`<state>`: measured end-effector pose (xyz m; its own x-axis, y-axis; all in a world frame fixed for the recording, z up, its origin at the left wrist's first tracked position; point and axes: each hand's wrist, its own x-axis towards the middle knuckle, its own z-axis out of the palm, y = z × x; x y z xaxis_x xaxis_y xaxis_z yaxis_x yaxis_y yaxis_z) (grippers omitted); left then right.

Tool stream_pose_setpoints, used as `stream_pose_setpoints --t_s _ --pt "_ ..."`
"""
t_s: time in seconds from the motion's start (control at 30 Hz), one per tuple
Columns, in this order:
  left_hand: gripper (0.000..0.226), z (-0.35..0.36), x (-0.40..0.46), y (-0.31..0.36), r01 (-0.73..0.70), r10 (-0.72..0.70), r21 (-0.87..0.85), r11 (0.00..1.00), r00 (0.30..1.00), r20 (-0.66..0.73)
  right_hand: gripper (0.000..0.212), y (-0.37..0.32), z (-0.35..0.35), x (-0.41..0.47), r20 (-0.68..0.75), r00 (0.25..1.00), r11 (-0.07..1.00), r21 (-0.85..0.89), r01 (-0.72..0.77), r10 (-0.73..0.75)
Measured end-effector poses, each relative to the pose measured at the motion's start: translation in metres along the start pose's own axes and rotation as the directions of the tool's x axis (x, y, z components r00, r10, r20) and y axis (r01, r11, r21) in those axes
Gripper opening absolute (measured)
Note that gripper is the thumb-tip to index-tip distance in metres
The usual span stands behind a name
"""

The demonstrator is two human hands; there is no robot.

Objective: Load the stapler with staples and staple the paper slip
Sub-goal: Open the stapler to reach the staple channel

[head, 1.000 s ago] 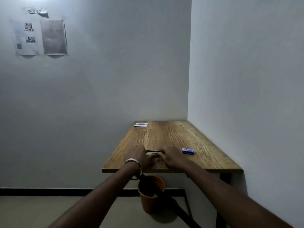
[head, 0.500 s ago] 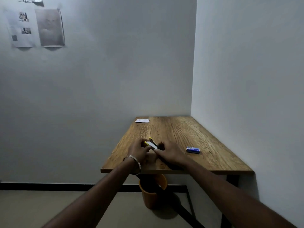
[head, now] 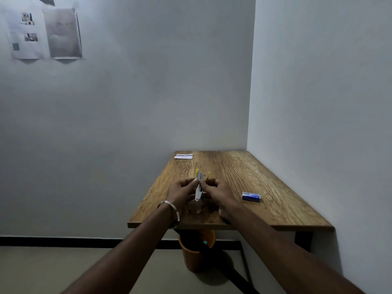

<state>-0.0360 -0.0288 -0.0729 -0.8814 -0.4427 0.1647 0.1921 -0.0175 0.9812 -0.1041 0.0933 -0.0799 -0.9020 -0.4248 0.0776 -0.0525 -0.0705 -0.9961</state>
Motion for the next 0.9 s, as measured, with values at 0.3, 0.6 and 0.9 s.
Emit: stream_pose_setpoints --t_s 0.3,0.6,0.9 --pt "0.013 -0.001 0.001 0.006 -0.073 0.053 0.175 0.982 0.992 0.117 0.025 -0.003 -0.002 0.003 0.036 0.997 0.977 0.200 -0.067 0.061" --pt "0.025 0.001 0.006 -0.001 -0.135 0.113 0.196 0.971 0.986 0.122 0.031 -0.004 0.000 0.005 -0.006 0.999 0.974 0.224 -0.034 0.036" --pt "0.023 -0.001 0.013 -0.004 -0.023 0.014 0.146 0.989 0.998 0.067 0.025 -0.004 0.004 0.002 -0.055 0.998 0.984 0.168 0.052 -0.043"
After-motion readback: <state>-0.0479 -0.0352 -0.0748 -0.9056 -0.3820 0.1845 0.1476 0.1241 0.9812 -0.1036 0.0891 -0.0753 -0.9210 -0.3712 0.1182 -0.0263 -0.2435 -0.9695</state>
